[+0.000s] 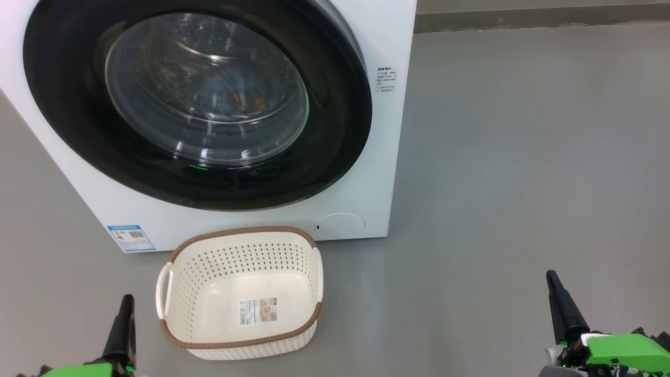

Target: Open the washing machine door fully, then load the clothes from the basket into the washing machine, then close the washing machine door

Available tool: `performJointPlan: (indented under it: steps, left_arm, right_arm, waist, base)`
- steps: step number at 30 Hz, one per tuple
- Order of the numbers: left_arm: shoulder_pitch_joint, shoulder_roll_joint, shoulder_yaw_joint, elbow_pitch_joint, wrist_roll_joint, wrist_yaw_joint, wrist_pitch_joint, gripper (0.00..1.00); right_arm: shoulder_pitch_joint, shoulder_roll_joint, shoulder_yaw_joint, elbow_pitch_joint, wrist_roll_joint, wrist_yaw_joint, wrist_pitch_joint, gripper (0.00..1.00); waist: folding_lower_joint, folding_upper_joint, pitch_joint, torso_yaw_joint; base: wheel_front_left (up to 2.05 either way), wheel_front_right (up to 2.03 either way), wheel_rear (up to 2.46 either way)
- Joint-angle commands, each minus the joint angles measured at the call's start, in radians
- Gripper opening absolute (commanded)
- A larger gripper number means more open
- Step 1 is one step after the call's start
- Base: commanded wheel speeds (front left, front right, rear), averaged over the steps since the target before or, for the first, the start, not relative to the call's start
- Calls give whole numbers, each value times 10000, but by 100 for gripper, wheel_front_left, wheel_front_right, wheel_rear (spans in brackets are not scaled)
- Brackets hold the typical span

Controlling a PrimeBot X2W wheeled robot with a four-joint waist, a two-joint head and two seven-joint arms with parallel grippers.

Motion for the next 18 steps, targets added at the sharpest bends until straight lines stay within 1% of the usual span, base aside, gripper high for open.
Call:
performJointPlan:
  steps: [1,18]
  left_arm:
    - [-396,121,353,-192,-16,-105,85,0]
    - [-397,106,376,-191,3,-105,103,0]
  right_arm:
    - [-396,-120,228,-248,38,16,76,0]
    - [-396,-120,229,-248,38,16,76,0]
  waist:
    - [-1,0,0,0]
    - [-1,0,0,0]
  base:
    - [0,0,0]
    - [0,0,0]
